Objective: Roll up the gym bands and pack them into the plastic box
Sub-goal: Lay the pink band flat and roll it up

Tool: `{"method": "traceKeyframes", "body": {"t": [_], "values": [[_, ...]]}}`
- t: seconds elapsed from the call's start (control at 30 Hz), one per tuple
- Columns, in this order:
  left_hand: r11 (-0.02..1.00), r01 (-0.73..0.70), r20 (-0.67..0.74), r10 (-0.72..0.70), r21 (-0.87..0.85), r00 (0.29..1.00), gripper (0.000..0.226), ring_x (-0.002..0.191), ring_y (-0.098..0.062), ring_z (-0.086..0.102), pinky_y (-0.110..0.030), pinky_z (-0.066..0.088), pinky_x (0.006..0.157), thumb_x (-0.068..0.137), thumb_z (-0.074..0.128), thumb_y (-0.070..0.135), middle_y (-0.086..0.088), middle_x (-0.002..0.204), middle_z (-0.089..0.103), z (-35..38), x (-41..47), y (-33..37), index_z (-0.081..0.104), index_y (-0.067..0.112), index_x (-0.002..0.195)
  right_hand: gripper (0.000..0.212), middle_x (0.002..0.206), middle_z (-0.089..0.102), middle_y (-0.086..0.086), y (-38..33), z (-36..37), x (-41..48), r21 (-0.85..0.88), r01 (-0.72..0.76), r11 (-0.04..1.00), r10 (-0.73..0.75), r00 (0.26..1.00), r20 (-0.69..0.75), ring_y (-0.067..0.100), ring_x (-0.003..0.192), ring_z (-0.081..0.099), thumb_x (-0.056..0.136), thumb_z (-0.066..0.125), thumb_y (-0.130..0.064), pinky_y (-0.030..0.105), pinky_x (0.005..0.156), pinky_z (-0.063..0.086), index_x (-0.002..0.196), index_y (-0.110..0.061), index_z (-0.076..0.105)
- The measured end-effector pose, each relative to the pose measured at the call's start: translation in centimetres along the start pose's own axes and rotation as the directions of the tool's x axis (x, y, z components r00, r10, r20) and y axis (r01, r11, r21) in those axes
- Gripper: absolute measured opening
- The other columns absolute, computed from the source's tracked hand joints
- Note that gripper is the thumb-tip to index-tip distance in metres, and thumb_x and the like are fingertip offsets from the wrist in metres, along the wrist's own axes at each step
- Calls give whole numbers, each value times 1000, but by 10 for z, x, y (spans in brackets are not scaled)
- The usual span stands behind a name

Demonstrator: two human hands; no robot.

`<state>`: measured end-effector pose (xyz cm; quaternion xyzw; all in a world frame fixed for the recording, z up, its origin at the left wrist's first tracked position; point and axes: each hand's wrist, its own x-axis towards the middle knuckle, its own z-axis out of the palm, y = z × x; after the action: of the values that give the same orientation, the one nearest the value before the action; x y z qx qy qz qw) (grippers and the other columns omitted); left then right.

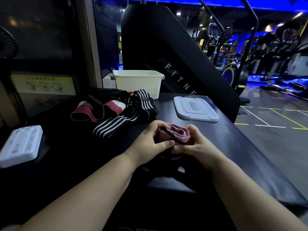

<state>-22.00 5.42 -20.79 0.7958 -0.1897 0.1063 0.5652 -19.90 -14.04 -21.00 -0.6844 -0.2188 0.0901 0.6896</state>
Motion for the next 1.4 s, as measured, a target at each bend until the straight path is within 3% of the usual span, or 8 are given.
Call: {"method": "traceKeyframes", "body": {"t": [0.17,0.33,0.5,0.6,0.73,0.9,1.17,1.4], "values": [[998,5,23,-4,-63,1000,42,103,-13,63,-37,50,98,79,73,21,-3,111,66,-1,1,0,52,22,116,57,102,68,9,-5,0,-3,148,-32,988,20,997,80,23,93,68,63,74,7,38,69,58,113,-6,51],[1000,12,85,-10,-28,996,47,106,-13,61,-35,49,99,80,72,22,-2,115,62,-4,-1,-1,48,25,120,69,114,68,15,-2,2,-2,151,-9,988,-5,996,90,29,101,67,61,90,-15,42,71,59,123,-14,60],[1000,-15,74,13,28,997,54,111,-15,60,-32,48,100,71,77,22,-3,119,61,-3,-1,-2,48,30,115,52,99,71,9,-8,7,-5,149,17,989,-21,999,25,23,87,71,68,72,3,35,62,59,117,-4,58],[999,-15,36,14,31,999,50,108,-17,61,-31,50,97,69,76,20,-3,116,62,-2,-1,0,50,31,111,58,95,71,10,-8,6,-3,93,18,995,-16,1000,-17,23,85,70,60,82,6,38,65,59,113,0,58],[1000,-15,62,14,5,998,48,98,-16,61,-31,50,94,76,77,7,-7,110,62,-4,0,1,50,26,112,54,98,71,10,-6,6,-4,102,16,995,-14,1000,-17,22,89,70,62,78,5,39,64,59,111,-3,58],[1000,-15,54,15,3,998,49,106,-25,61,-41,50,98,72,73,21,-10,114,62,-2,1,0,50,31,114,58,109,70,10,-7,9,-7,171,-10,985,-1,998,68,27,98,68,66,70,5,45,70,60,120,-13,57],[1000,-6,134,7,-11,991,61,116,-16,58,-37,46,105,71,74,33,-3,124,59,-6,4,-2,48,32,126,50,99,71,15,-9,11,-7,163,-18,986,16,1000,18,30,89,70,72,66,18,40,65,59,115,-6,59],[999,17,116,-22,36,993,60,113,-9,60,-38,47,104,71,76,39,4,123,60,-5,9,1,50,40,125,54,104,70,17,-7,9,-6,190,-35,981,28,999,37,37,94,69,69,70,10,47,69,59,119,-7,57]]}}
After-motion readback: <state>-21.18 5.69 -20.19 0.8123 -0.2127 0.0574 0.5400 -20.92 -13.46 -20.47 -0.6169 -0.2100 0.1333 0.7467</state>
